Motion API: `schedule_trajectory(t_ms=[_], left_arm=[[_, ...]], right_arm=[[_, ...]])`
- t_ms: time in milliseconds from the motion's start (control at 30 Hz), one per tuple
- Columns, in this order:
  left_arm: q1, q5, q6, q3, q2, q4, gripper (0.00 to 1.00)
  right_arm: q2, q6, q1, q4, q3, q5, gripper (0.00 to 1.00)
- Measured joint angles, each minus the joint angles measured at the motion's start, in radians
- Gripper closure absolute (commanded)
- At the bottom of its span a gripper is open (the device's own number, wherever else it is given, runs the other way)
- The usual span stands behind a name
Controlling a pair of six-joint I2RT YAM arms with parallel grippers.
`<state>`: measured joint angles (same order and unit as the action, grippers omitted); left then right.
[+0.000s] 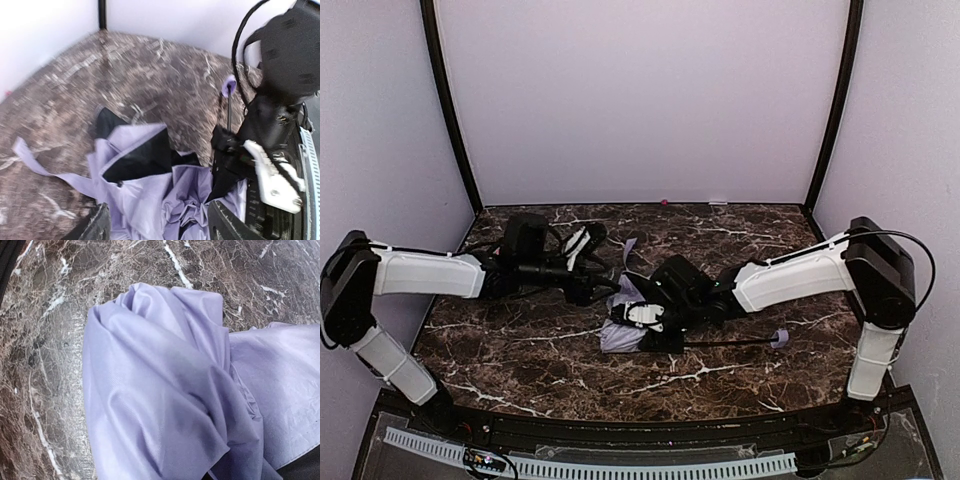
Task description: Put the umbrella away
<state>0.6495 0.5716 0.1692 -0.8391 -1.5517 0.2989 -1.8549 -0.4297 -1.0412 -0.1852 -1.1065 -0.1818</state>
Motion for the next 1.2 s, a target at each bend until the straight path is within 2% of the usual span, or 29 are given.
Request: schedule_trajectory(t_ms=[100,167,233,367,567,767,1000,1200], left_arm=[[0.0,-0.07,-0.006,0.112,0.143,0.093,0.53],[0.023,-0.114,0.026,0.208,0.251,0.148,0.55],[0.092,-0.158,0.099,0.294,0.356,0.177,0.53],[0.244,-0.176,0.249,0.333,0.421,0.145,0.4],[0.356,-0.244,0.472,0.333,0.333,0.039,0.25],[0.383,-0.293,0.599,0.333,0.166,0.023,0.13],[0.399,-0.388,0.612,0.27,0.047,0.029,0.1],[0.413,-0.466,0.594,0.264,0.012,0.045,0.1]], right_arm=[[-0.032,0.04,0.043,-0.019,-0.031,-0.113,0.78],[-0.06,0.063,0.069,-0.04,-0.057,-0.186,0.78],[-0.09,0.083,0.095,-0.064,-0.09,-0.265,0.78],[-0.148,0.117,0.137,-0.114,-0.154,-0.408,0.79],[-0.192,0.133,0.148,-0.179,-0.19,-0.565,0.8],[-0.216,0.135,0.147,-0.238,-0.193,-0.681,0.8],[-0.242,0.154,0.152,-0.269,-0.221,-0.721,0.78],[-0.262,0.146,0.154,-0.313,-0.254,-0.733,0.74]])
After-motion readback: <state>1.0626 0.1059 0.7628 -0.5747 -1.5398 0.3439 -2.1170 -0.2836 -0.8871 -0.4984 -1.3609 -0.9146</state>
